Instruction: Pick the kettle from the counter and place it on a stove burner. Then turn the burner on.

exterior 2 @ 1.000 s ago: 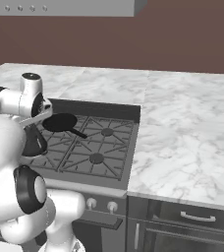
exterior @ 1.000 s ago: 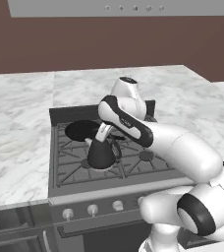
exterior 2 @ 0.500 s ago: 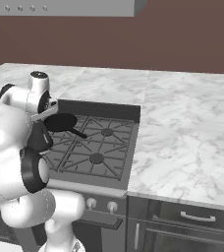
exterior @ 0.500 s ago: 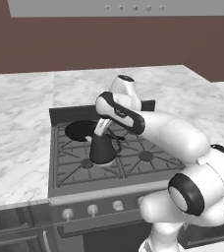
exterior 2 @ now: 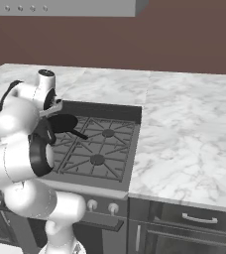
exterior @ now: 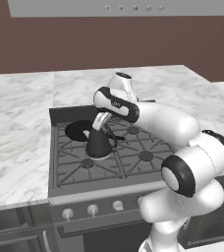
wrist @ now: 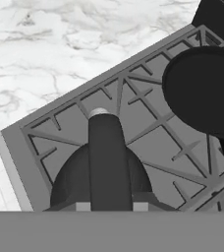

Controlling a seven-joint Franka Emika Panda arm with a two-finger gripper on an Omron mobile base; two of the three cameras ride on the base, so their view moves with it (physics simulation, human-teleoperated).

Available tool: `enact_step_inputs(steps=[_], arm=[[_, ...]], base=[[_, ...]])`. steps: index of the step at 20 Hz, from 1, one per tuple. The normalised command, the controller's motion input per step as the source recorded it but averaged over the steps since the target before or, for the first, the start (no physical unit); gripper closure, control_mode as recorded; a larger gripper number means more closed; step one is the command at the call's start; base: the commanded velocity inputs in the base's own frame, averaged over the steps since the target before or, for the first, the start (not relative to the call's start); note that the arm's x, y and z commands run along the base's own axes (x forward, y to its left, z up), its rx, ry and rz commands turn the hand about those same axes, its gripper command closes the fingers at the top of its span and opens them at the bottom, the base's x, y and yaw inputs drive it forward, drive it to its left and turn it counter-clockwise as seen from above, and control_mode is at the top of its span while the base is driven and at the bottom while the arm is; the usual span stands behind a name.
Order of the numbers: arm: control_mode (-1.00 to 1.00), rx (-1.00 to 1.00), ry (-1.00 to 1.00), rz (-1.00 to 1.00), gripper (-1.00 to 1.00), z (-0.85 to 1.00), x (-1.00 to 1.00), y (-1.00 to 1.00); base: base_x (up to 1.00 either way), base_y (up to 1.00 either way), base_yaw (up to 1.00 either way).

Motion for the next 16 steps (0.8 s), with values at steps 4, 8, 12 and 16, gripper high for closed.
enact_step_inputs(steps=[4,8,12,16], arm=[[-1.00,0.08,0.00,0.00,1.00,-0.03,0.09,0.03],[-1.00,0.03,0.00,0.00,1.00,0.00,0.00,0.00],[-1.00,0.01,0.00,0.00,1.00,-0.08,0.00,0.13],[-1.00,0.04,0.00,0.00,1.00,-0.15,0.00,0.28]], base=[[0.00,0.00,0.00],[0.00,0.00,0.00],[0.00,0.00,0.00],[0.00,0.00,0.00]])
